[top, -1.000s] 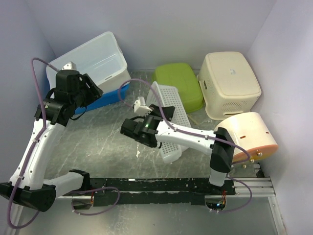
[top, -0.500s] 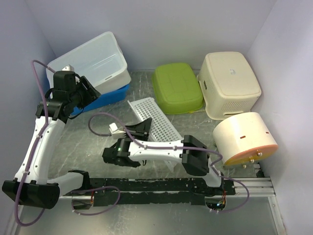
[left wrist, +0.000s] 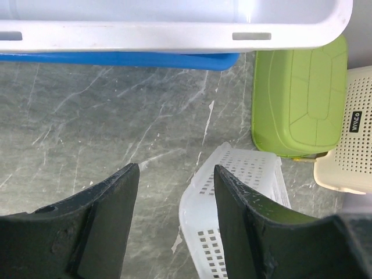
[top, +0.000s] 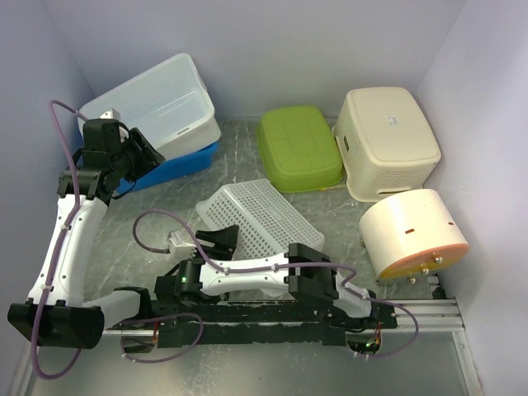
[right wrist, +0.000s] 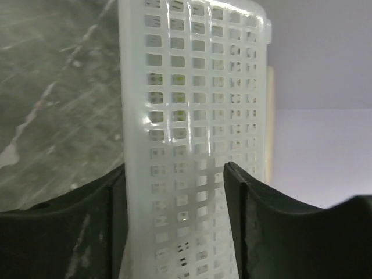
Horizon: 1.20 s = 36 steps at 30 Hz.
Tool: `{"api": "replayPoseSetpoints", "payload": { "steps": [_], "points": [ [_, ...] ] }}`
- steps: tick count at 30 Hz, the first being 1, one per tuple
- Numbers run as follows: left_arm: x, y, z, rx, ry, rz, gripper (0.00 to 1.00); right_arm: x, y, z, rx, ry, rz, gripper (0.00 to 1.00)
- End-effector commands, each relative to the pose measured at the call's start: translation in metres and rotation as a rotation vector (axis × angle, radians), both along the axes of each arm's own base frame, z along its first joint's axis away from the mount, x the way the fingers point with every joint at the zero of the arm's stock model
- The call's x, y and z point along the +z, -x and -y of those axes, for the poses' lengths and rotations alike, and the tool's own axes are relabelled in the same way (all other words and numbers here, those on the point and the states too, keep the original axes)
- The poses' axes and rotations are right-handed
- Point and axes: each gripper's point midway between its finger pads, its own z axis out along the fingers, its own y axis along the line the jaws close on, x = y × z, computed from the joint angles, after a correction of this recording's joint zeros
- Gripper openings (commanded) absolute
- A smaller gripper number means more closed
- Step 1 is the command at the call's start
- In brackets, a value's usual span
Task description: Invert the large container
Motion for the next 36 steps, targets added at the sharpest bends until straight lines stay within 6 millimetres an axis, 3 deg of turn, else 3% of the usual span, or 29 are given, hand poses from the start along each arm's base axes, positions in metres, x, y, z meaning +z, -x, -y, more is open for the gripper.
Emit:
{"api": "replayPoseSetpoints", "payload": {
  "steps": [1, 3, 8, 12, 16, 20, 24, 27, 29, 32, 36],
  "points": [
    [0.015, 0.000, -0.001, -0.029, 0.000, 0.058, 0.65, -0.036, 0.019, -0.008, -0.031, -0.115, -0.173, 0.67],
    [0.016, 0.000, 0.001, -0.039, 0.004, 0.064, 0.64, -0.045, 0.023, -0.006, -0.034, -0.125, -0.223, 0.76],
    [0.017, 0.000, 0.002, -0.057, 0.001, 0.070, 0.64, -0.052, 0.035, -0.006, -0.004, -0.152, -0.359, 0.82],
    [0.016, -0.001, 0.003, -0.072, -0.011, 0.074, 0.65, -0.062, 0.056, -0.011, 0.074, -0.195, -0.559, 0.90],
    [0.013, -0.002, 0.006, -0.097, -0.011, 0.068, 0.65, -0.067, 0.081, -0.013, 0.156, -0.238, -0.752, 0.95],
    [0.004, -0.006, 0.021, -0.196, 0.007, 0.068, 0.66, -0.062, 0.089, -0.002, 0.158, -0.279, -0.834, 0.96],
    [-0.022, -0.003, 0.056, -0.395, 0.026, 0.022, 0.67, -0.037, 0.068, 0.020, 0.075, -0.439, -0.852, 0.97],
    [-0.040, 0.002, 0.091, -0.490, -0.061, -0.013, 0.70, -0.010, 0.033, 0.047, -0.036, -0.652, -0.840, 0.97],
    [-0.048, 0.008, 0.120, -0.568, -0.108, -0.022, 0.71, 0.007, 0.008, 0.069, -0.114, -0.805, -0.796, 0.97],
    [-0.065, 0.009, 0.145, -0.658, -0.132, -0.063, 0.73, 0.025, -0.022, 0.111, -0.264, -1.012, -0.687, 0.97],
    [-0.097, 0.004, 0.164, -0.742, -0.193, -0.118, 0.74, 0.018, -0.047, 0.174, -0.560, -1.218, -0.553, 0.97]
  ]
}}
